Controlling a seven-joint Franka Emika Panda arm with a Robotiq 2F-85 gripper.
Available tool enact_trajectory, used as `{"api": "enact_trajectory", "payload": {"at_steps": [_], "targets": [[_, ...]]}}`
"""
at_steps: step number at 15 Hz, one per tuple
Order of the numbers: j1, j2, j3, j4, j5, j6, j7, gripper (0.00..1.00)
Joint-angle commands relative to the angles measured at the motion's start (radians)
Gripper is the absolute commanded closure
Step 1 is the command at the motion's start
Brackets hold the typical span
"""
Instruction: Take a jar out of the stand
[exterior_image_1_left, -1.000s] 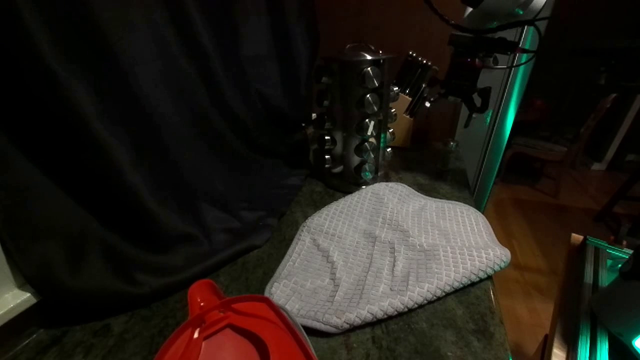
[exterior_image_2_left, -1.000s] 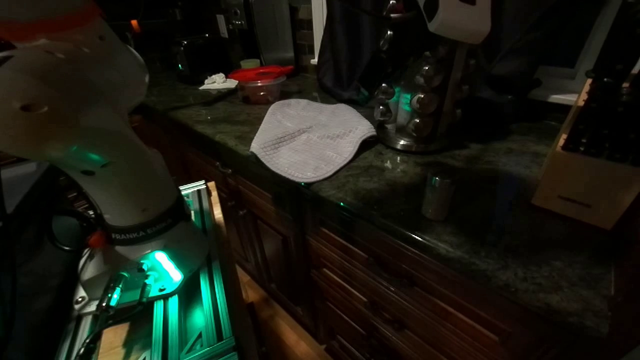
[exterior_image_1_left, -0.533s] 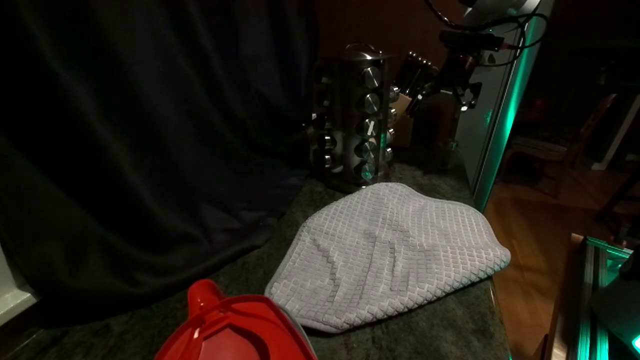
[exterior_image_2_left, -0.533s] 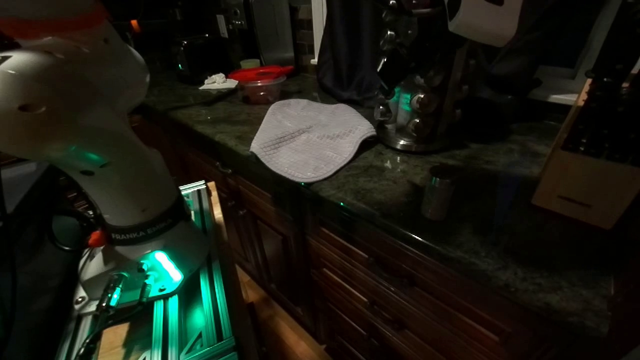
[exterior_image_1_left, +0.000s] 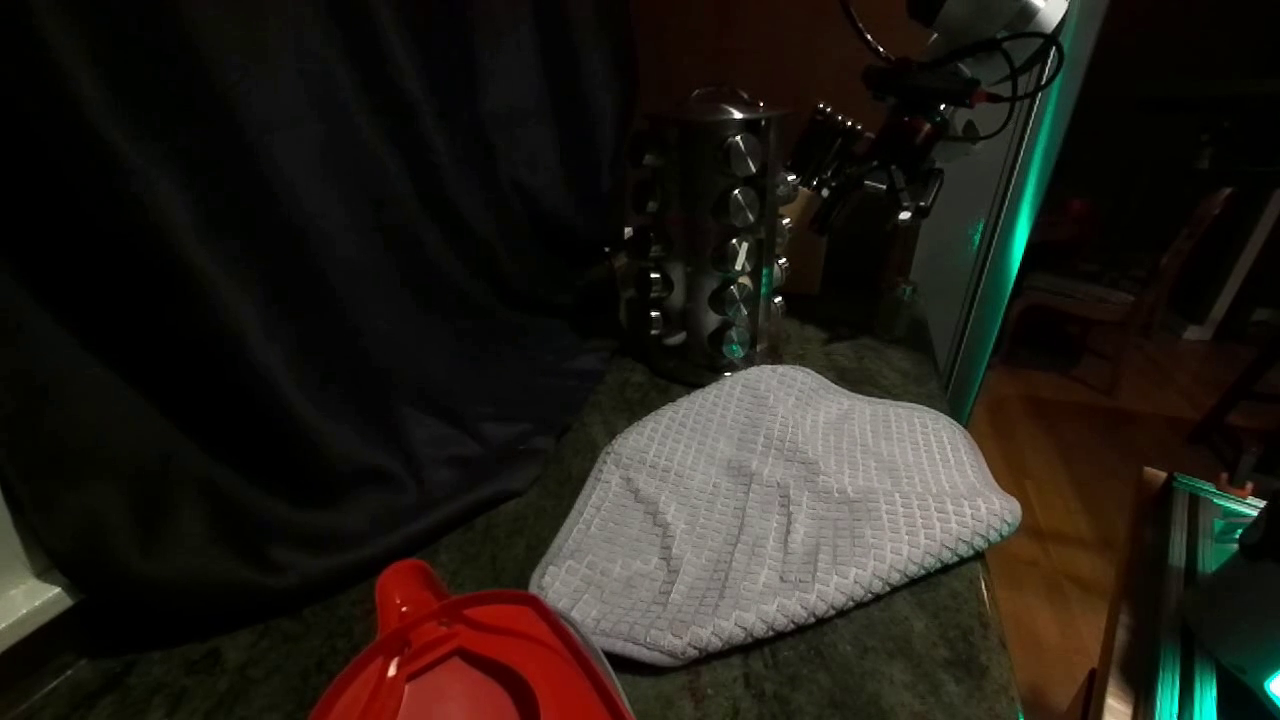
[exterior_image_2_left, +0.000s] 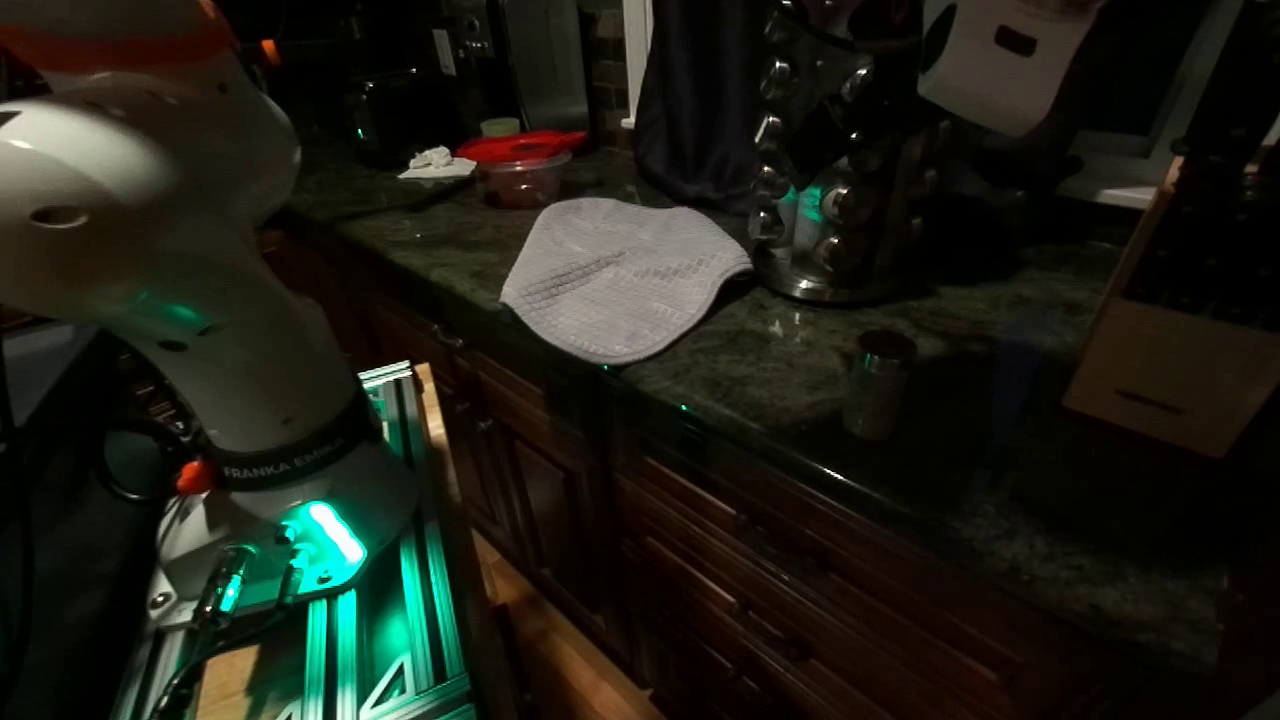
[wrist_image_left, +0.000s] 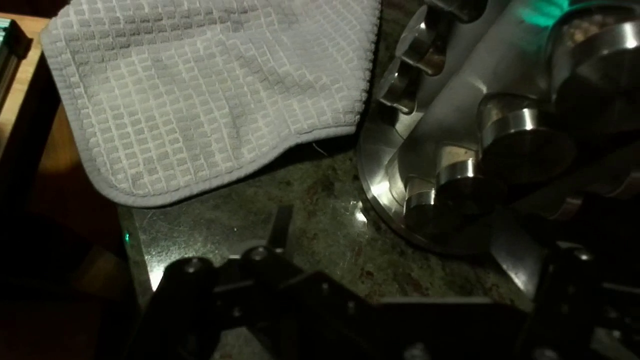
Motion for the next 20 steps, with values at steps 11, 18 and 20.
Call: {"api": "enact_trajectory", "payload": {"at_steps": [11, 18, 20], "targets": [[-0.028, 0.222, -0.019, 0.181, 0.196, -0.227, 0.066, 0.0], [-0.027, 0.257, -0.015, 0.191, 0.266, -0.235, 0.078, 0.0], [-0.026, 0.261, -0.015, 0.189, 0.286, -0.237, 0.08, 0.0]]}}
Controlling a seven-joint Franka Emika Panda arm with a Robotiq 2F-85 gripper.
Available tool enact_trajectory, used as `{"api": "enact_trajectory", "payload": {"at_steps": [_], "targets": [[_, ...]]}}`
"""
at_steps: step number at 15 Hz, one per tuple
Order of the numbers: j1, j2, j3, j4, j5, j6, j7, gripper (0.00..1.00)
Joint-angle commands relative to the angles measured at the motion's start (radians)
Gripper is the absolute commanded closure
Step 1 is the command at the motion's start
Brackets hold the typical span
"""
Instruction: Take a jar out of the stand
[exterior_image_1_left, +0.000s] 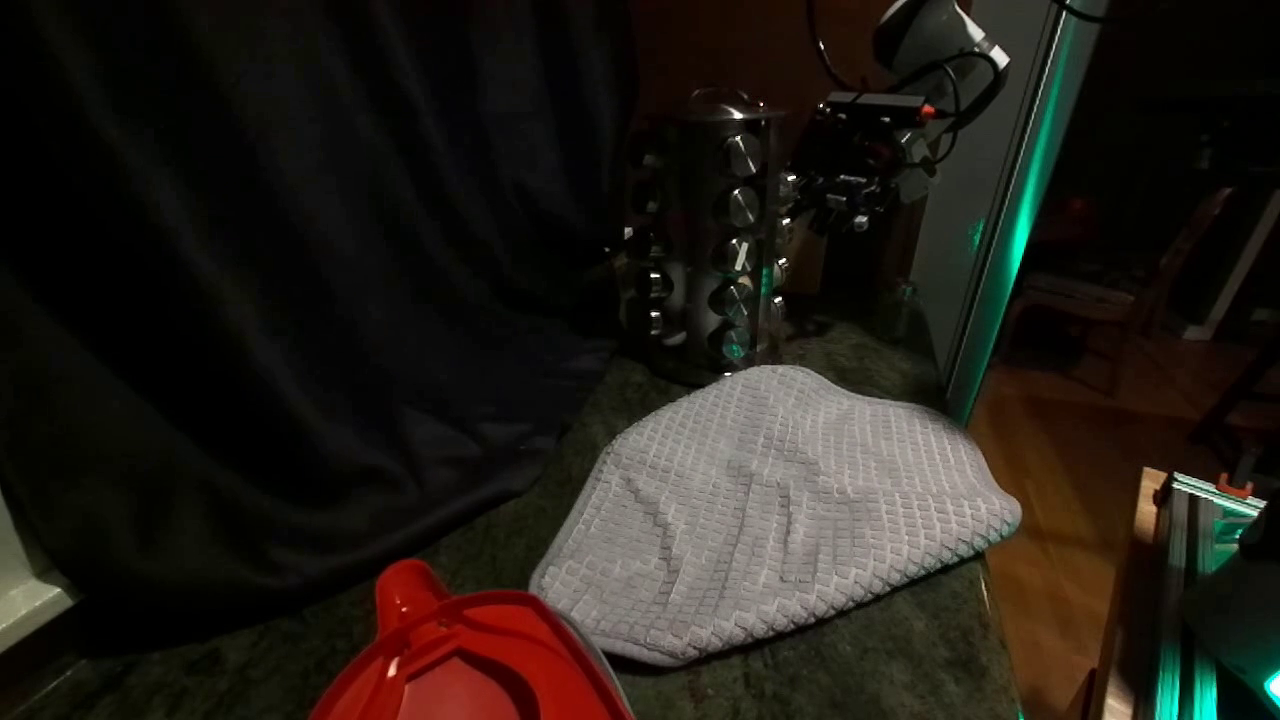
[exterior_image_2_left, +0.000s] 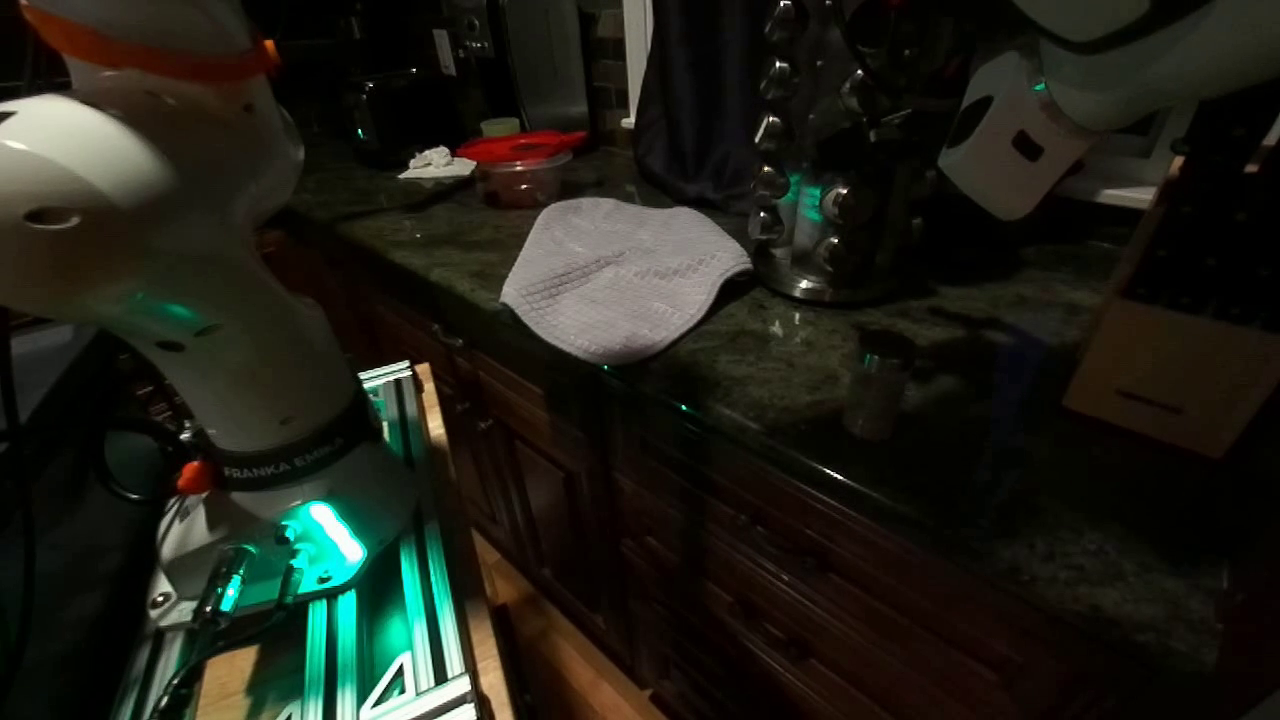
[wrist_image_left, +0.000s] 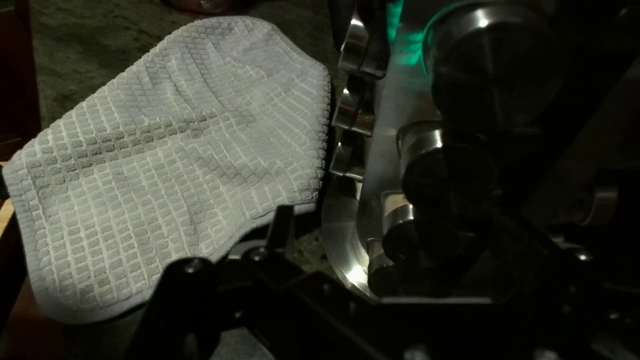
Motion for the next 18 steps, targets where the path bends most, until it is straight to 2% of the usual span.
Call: {"api": "enact_trajectory", "payload": {"at_steps": [1, 18], "targets": [[-0.005, 0.024, -0.001, 0.019, 0.05, -0.035, 0.021, 0.0], [0.003, 0.051, 0.007, 0.02, 0.12, -0.064, 0.058, 0.0]]}}
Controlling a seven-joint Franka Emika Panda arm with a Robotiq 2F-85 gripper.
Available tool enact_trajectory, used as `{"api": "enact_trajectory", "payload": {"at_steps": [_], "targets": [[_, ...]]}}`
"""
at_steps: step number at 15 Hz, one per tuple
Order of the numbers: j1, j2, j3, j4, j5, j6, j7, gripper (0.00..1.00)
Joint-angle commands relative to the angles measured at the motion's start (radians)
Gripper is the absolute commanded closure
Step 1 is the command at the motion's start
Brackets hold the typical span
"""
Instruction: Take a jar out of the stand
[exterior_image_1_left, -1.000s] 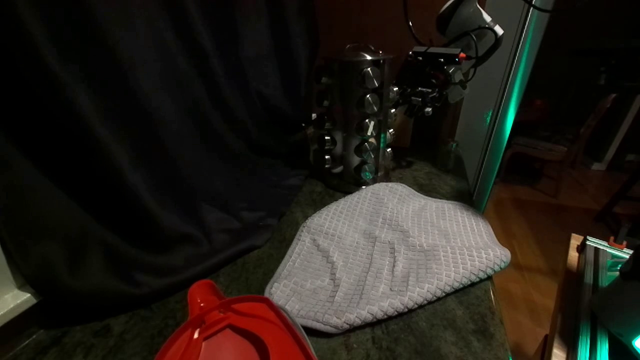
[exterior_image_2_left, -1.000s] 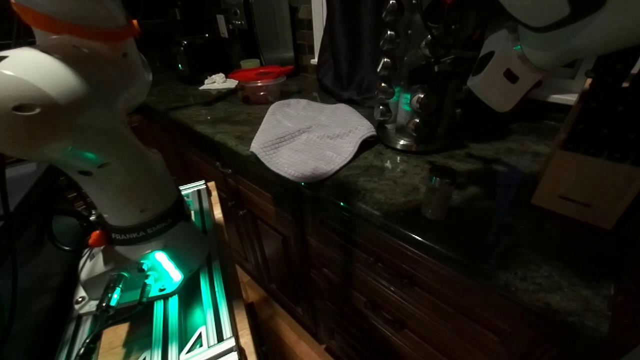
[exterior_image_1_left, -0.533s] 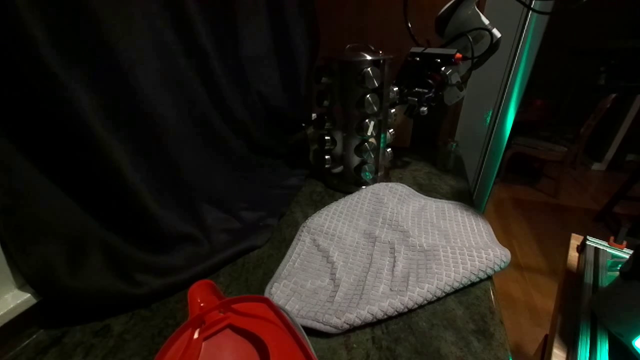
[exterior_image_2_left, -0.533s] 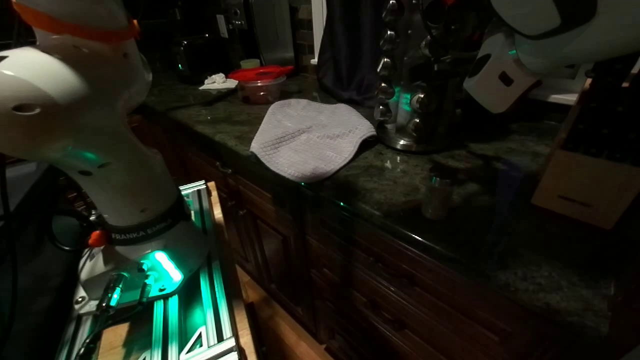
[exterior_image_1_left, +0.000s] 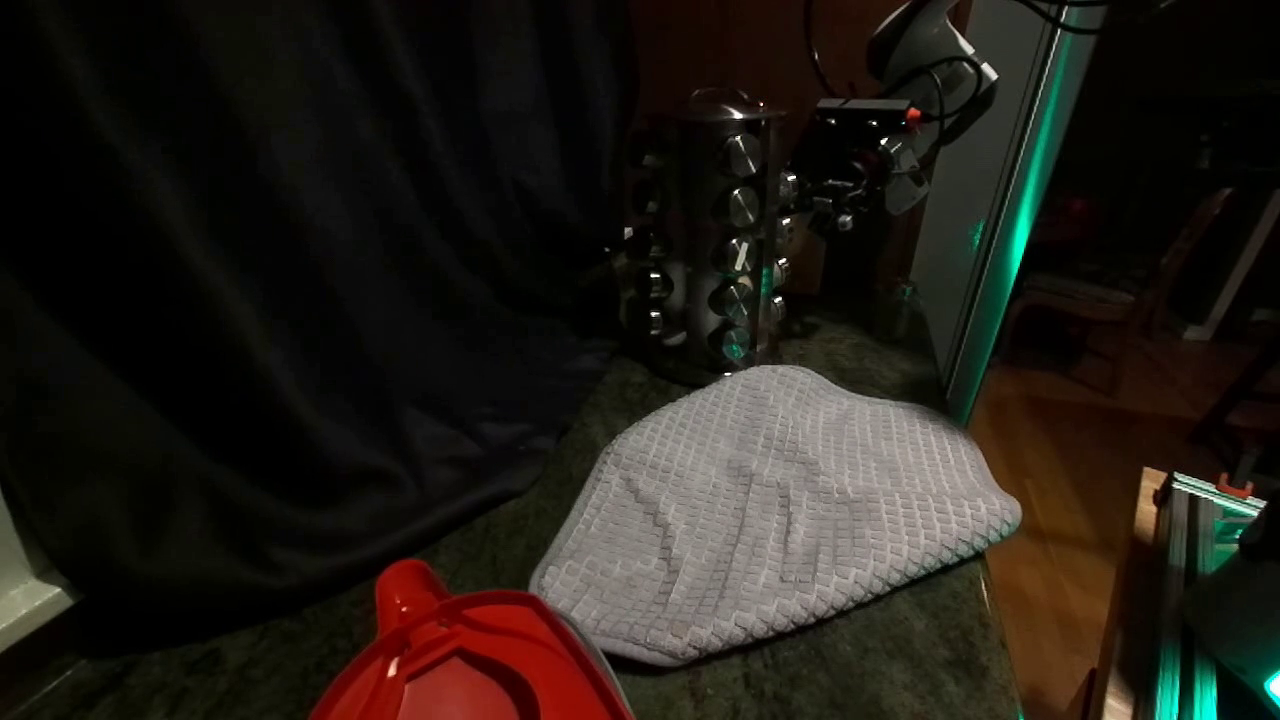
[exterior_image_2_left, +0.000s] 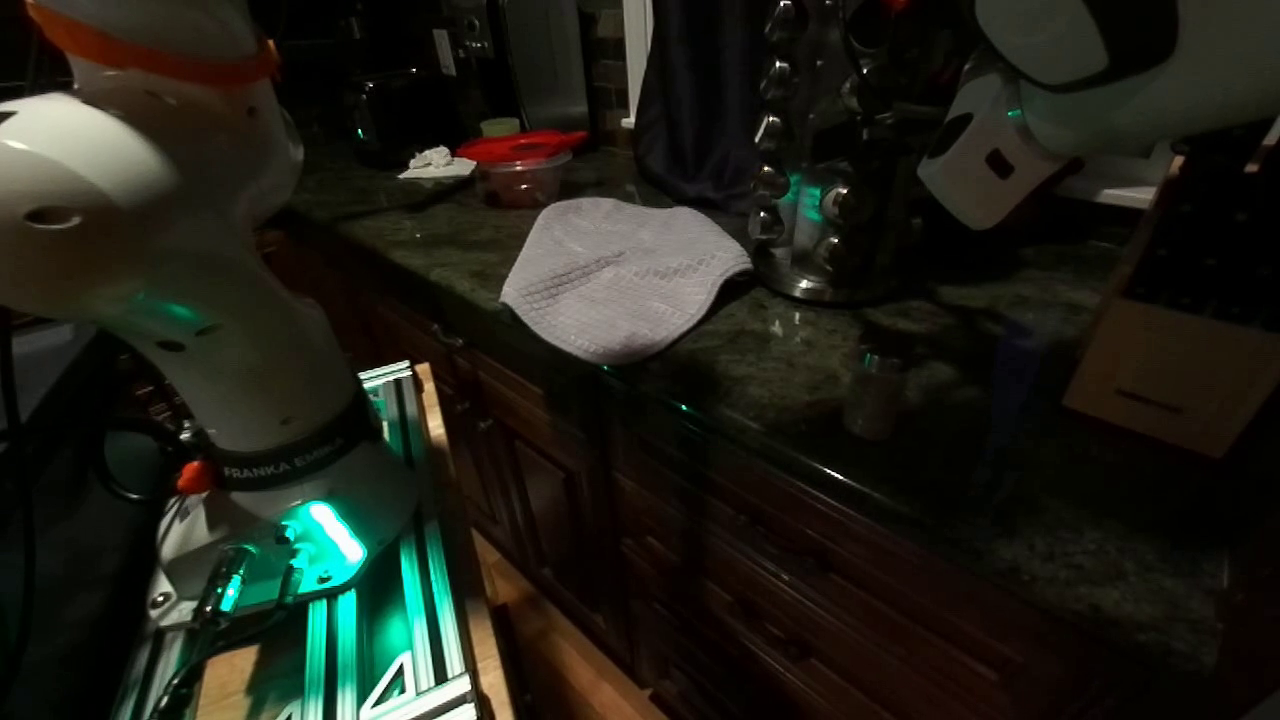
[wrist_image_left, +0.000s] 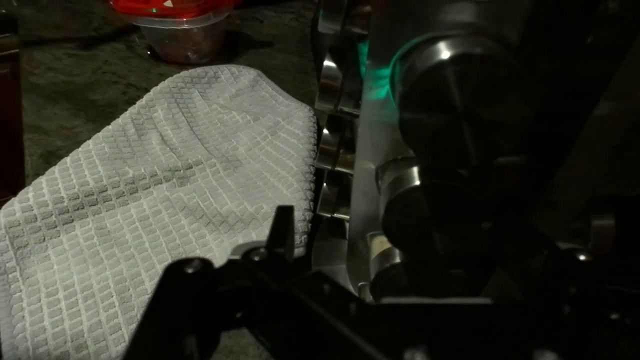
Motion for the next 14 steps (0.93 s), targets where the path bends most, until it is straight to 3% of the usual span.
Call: {"api": "enact_trajectory", "payload": {"at_steps": [1, 14], "targets": [[0.0, 0.017, -0.002, 0.02, 0.022, -0.032, 0.022, 0.0], [0.008, 0.023, 0.007, 0.022, 0.048, -0.032, 0.041, 0.0]]}}
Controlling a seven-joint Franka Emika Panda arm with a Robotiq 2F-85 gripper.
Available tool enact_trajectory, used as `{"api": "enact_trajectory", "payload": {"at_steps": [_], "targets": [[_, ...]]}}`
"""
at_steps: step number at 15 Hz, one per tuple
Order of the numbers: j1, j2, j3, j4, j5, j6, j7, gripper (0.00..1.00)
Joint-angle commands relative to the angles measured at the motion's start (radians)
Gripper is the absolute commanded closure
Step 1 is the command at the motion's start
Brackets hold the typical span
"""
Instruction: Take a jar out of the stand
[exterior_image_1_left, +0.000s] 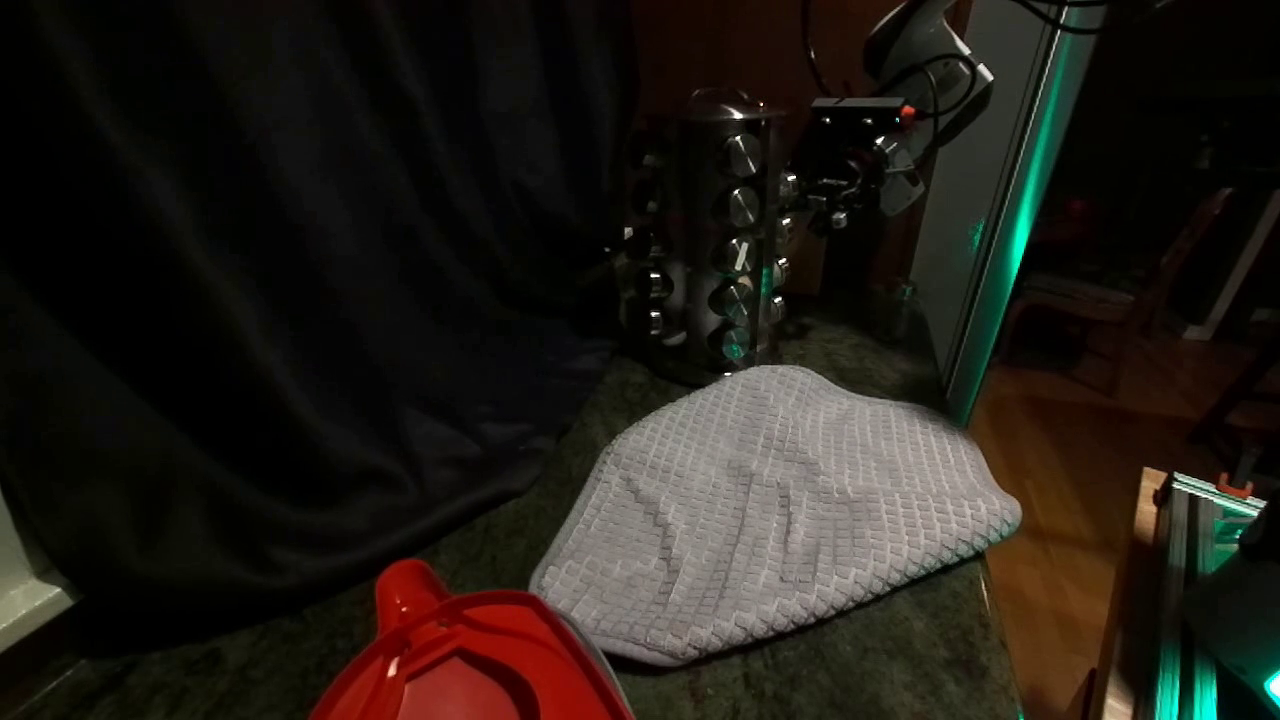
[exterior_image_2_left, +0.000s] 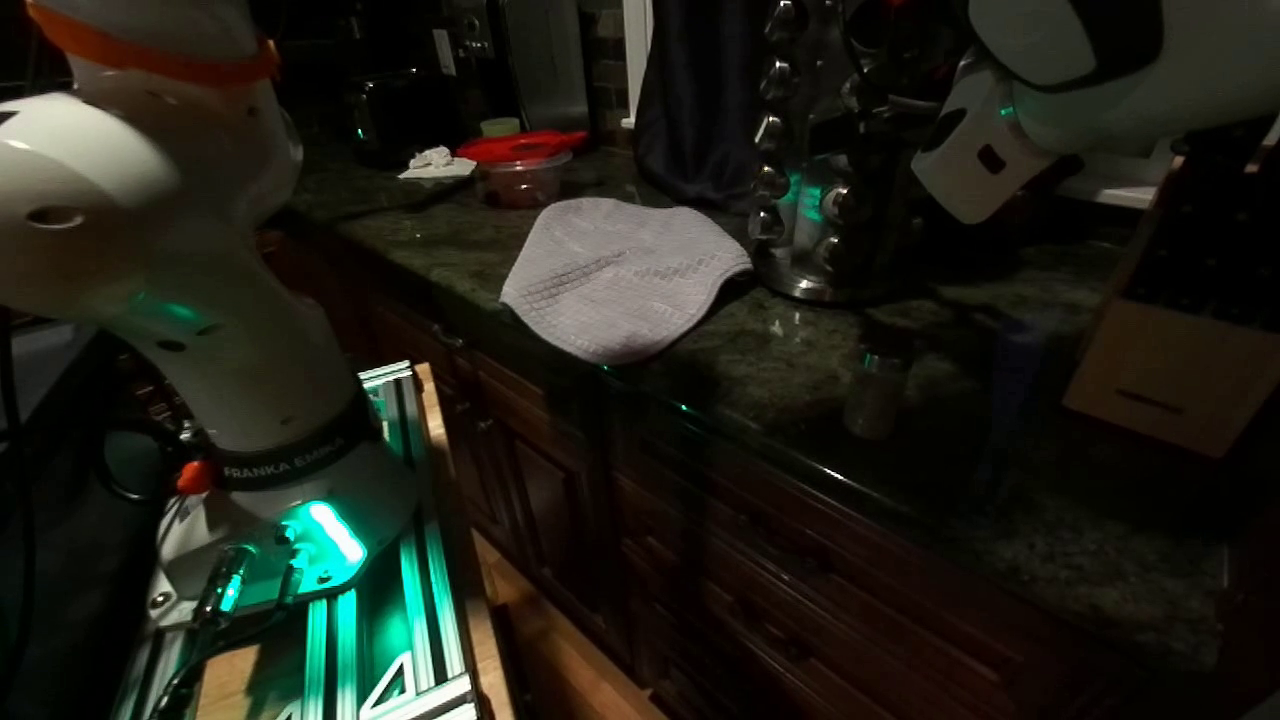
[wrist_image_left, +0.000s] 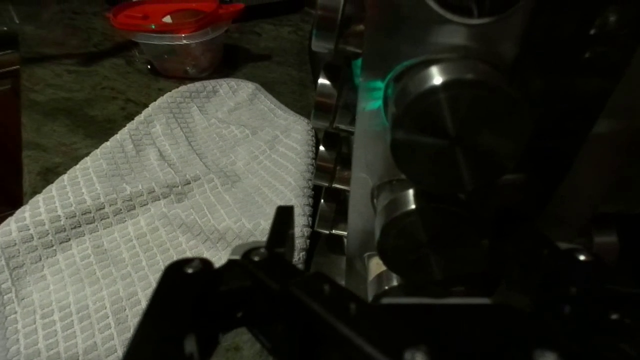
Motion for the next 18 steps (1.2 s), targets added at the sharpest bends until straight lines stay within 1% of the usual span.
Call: {"api": "enact_trajectory", "payload": {"at_steps": [1, 12, 18], "targets": [[0.002, 0.023, 0.001, 0.022, 0.029, -0.026, 0.021, 0.0], [0.007, 0.036, 0.005, 0.023, 0.071, -0.016, 0.031, 0.0], [0.008, 0.038, 0.003, 0.036, 0.07, -0.006, 0.024, 0.0]]}}
